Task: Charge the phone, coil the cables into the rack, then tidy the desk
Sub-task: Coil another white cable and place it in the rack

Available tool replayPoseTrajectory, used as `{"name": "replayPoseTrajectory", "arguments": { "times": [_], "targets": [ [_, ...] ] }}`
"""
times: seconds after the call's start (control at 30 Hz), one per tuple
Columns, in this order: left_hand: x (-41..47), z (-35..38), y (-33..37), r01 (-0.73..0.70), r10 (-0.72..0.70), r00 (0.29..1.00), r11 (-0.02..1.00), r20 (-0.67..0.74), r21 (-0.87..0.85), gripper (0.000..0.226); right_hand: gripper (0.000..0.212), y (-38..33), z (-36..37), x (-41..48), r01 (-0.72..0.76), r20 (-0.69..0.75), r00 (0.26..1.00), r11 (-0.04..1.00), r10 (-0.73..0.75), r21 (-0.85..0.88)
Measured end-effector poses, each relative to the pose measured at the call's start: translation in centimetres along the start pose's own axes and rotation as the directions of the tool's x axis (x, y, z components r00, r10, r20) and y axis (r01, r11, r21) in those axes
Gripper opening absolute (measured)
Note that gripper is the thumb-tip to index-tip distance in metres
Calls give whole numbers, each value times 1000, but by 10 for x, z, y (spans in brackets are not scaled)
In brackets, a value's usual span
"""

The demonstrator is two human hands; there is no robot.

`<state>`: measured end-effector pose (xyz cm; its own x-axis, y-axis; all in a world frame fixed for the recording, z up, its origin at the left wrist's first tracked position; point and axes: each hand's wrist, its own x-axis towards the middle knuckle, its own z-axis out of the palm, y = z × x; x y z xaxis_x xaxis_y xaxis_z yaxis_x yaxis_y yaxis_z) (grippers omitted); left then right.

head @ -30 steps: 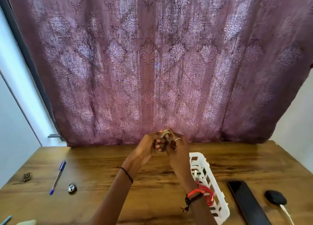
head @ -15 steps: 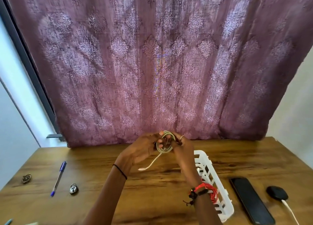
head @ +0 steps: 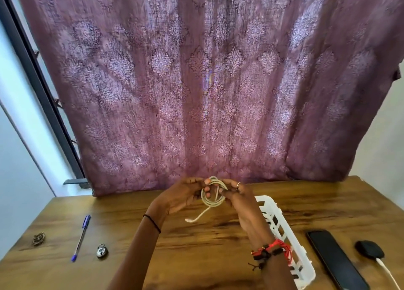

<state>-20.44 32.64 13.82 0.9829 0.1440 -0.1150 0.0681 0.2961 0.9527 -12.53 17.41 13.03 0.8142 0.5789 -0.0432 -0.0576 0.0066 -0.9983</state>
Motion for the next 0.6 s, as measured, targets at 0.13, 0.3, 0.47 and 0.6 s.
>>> {"name": "replayPoseTrajectory", "arguments": {
  "times": [0.13,0.3,0.47,0.6],
  "targets": [
    [-3,-5,-11,-12,13,1000,998,-20,55,26,40,4,2,-3,-98,4,995,969,100,225],
    [-7,-11,-16,-29,30,1000,994,-2,107,28,44,13,4,-5,-406,178,910,722,374,560],
    [-6,-7,-18,-52,54,999,974,-4,221,25,22,9,8,-7,-438,297,888,453,350,776],
    [0,-8,-21,-120,161,984,913,-76,389,27,30,13,9,-4,-317,220,948,663,228,678]
  ]
}}
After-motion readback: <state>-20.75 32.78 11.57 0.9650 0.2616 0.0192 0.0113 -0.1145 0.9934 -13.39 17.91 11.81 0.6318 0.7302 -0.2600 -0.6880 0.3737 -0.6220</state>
